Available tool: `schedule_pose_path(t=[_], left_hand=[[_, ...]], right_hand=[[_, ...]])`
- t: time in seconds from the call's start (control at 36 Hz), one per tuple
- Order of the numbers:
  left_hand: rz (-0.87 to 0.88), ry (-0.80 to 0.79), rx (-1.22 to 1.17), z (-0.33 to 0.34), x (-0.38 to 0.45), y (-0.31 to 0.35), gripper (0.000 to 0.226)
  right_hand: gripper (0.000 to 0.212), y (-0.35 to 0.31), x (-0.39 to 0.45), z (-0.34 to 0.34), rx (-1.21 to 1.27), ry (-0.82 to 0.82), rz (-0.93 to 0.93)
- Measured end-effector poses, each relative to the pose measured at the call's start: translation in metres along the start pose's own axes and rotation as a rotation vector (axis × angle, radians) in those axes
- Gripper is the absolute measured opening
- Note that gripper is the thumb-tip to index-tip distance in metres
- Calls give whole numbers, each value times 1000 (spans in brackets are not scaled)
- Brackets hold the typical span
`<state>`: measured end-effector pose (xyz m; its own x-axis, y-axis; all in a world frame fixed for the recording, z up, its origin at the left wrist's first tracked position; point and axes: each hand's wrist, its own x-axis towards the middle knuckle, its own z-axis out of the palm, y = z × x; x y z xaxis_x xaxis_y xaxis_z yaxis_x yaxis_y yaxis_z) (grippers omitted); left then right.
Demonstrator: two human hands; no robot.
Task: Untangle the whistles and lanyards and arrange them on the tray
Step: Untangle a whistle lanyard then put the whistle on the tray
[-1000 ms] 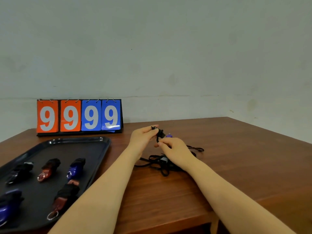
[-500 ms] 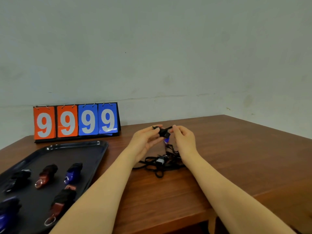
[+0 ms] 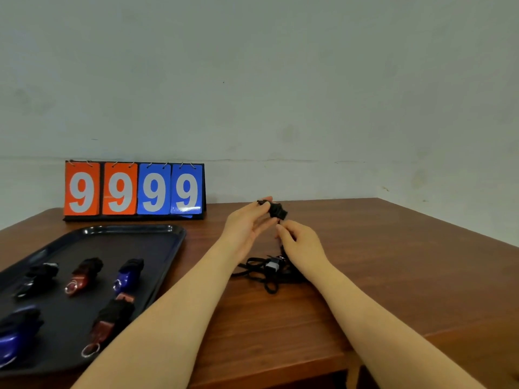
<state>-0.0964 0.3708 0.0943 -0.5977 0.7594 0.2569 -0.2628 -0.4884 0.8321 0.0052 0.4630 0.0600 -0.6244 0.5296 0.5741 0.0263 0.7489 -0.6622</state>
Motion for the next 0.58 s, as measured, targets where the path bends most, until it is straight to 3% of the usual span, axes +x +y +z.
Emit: schedule_pose_path(t=[0.11, 0.28, 0.5, 0.58], left_hand=[[67, 13, 344, -9, 4, -2, 21], [92, -55, 607, -13, 2, -5, 29], [89, -111, 878, -21, 3, -8, 26], [61, -110, 864, -20, 2, -7, 25]], right_hand=[[22, -1, -2, 2, -163, -114, -30], [21, -6, -3, 0, -209, -233, -29], [27, -11, -2, -1, 144, -77, 73], [28, -12, 1, -5, 258, 30, 142]])
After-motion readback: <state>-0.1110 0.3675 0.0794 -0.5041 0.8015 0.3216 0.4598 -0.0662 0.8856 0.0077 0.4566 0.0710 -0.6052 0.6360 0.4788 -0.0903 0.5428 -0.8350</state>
